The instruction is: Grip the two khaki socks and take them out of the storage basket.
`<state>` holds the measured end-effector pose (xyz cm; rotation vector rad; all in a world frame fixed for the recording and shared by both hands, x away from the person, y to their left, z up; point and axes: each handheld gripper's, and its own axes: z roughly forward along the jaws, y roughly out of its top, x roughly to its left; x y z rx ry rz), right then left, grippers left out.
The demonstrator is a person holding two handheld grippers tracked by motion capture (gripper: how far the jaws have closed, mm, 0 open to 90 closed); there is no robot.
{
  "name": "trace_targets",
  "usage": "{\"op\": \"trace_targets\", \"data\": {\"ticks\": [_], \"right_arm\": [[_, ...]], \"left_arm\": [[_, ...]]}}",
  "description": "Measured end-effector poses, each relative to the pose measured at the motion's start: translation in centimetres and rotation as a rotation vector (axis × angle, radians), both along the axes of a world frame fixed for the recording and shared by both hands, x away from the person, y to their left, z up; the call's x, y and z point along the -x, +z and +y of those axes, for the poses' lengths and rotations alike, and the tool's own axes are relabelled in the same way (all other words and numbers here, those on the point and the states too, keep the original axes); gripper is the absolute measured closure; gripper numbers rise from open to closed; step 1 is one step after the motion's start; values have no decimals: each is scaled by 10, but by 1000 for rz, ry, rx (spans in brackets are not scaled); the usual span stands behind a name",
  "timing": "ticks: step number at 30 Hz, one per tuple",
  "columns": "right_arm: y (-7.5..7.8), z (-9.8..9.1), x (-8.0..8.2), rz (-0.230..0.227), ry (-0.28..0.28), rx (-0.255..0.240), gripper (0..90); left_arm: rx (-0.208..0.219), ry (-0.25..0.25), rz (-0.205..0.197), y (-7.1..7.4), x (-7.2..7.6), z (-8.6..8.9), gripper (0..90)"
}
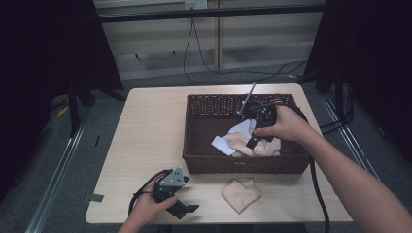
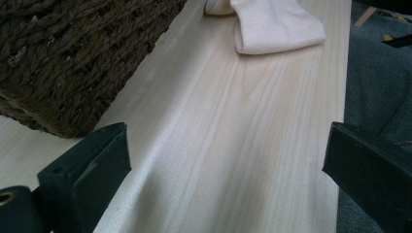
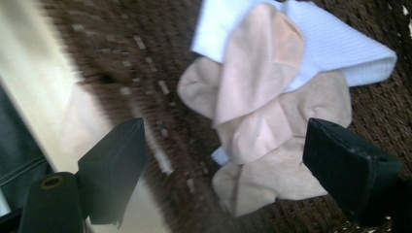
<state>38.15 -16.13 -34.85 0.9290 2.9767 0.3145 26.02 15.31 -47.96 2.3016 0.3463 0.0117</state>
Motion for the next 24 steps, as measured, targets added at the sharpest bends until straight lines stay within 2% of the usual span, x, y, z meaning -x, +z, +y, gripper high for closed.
{"op": "trace_targets", "data": {"ticks": [10,16,18,21,24], "right_arm": [[-39,0,-18,10,-59,31,157],[-58,1,-26,14,-96,27,219],[-64,1,-29,16,-97,23,266],[-76,1,-33,16,-127,35,265],[-85,1,-35,42,-143,31,271]], "left_arm": [[7,5,-5,1,1,1,26],[-6,-3,0,1,1,0,26],[-5,-7,-2,1,1,0,26],[5,6,-2,1,2,1,26],[4,3,-1,1,2,2,25]]}}
